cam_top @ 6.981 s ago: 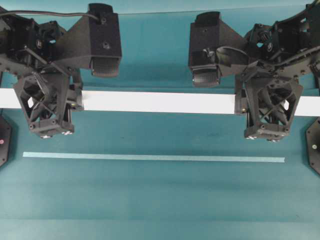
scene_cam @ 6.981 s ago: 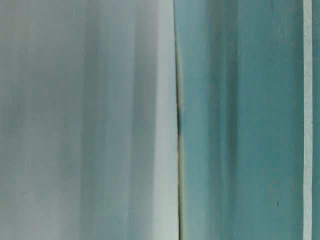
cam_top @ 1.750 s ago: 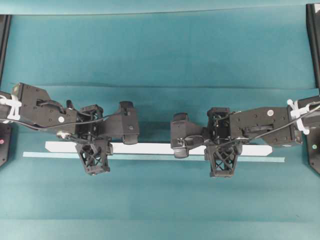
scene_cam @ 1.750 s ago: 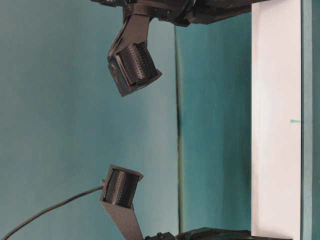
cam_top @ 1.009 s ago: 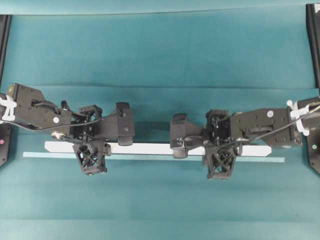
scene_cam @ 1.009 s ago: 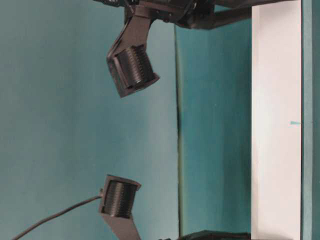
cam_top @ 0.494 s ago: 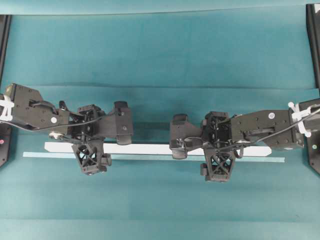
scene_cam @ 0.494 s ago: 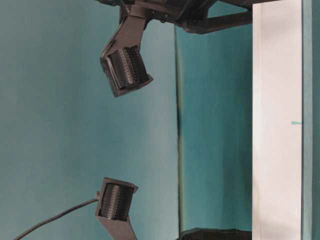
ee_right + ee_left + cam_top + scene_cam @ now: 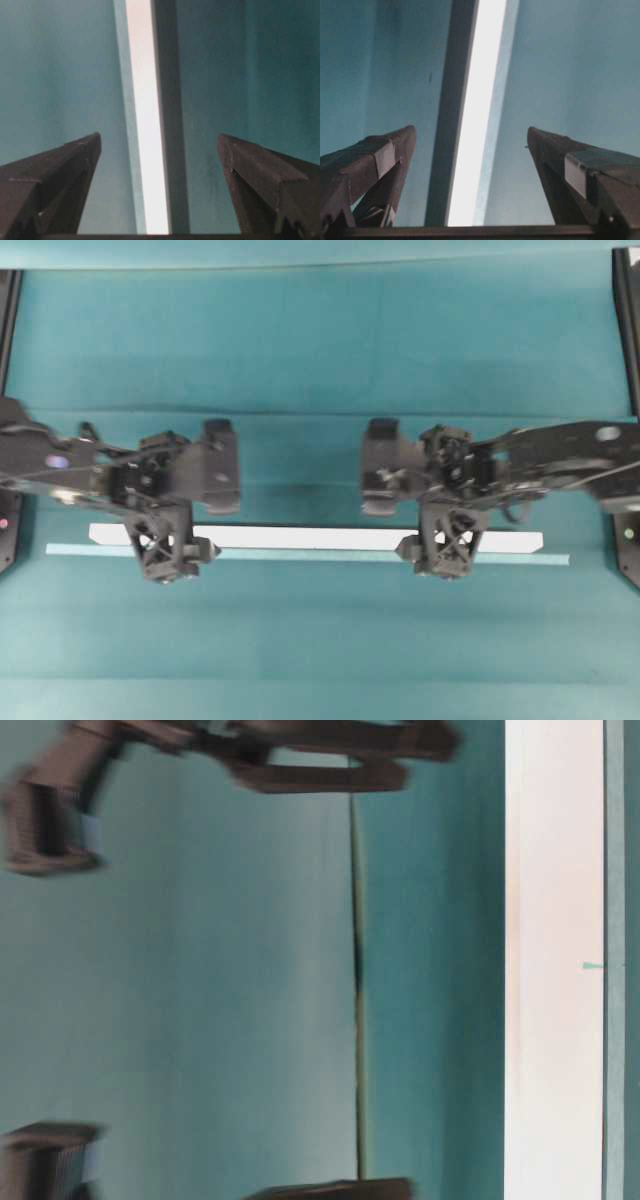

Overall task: Lift a wooden board with both hands.
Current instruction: 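Open both grippers and raise them off the board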

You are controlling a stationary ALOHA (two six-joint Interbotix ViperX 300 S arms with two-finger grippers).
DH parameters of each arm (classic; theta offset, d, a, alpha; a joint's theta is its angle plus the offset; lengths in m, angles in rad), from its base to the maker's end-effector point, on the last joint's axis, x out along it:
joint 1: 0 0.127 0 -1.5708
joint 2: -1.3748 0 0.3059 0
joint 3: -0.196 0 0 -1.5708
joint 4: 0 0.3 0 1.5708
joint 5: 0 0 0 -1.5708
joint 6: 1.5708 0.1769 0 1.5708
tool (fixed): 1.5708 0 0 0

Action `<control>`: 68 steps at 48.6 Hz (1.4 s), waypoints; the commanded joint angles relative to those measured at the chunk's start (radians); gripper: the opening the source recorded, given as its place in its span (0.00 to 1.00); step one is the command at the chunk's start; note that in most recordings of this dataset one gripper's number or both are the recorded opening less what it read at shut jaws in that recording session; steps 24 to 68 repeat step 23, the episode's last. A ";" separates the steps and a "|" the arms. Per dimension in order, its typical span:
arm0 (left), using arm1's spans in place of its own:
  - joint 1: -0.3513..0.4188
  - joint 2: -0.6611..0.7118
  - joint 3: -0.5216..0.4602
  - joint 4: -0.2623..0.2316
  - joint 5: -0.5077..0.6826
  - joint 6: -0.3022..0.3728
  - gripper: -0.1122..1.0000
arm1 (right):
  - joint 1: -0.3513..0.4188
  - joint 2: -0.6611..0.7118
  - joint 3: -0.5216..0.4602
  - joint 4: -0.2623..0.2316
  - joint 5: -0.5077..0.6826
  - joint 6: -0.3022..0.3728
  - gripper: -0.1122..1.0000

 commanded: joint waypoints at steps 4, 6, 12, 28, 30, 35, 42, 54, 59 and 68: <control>-0.003 -0.118 -0.008 0.000 -0.028 0.017 0.99 | -0.020 -0.095 0.009 -0.006 -0.020 0.006 0.94; -0.003 -0.143 -0.006 0.000 -0.034 0.032 0.99 | -0.021 -0.118 0.015 -0.009 -0.029 0.005 0.94; -0.003 -0.201 -0.003 0.000 -0.057 0.075 0.99 | -0.023 -0.192 0.038 -0.012 -0.061 0.005 0.94; 0.002 -0.265 -0.002 0.000 -0.087 0.101 0.99 | -0.023 -0.336 0.117 -0.012 -0.167 0.008 0.94; 0.002 -0.265 -0.002 0.000 -0.087 0.101 0.99 | -0.023 -0.336 0.117 -0.012 -0.167 0.008 0.94; 0.002 -0.265 -0.002 0.000 -0.087 0.101 0.99 | -0.023 -0.336 0.117 -0.012 -0.167 0.008 0.94; 0.002 -0.265 -0.002 0.000 -0.087 0.101 0.99 | -0.023 -0.336 0.117 -0.012 -0.167 0.008 0.94; 0.002 -0.265 -0.002 0.000 -0.087 0.101 0.99 | -0.023 -0.336 0.117 -0.012 -0.167 0.008 0.94; 0.002 -0.265 -0.002 0.000 -0.087 0.101 0.99 | -0.023 -0.336 0.117 -0.012 -0.167 0.008 0.94; 0.002 -0.265 -0.002 0.000 -0.087 0.101 0.99 | -0.023 -0.336 0.117 -0.012 -0.167 0.008 0.94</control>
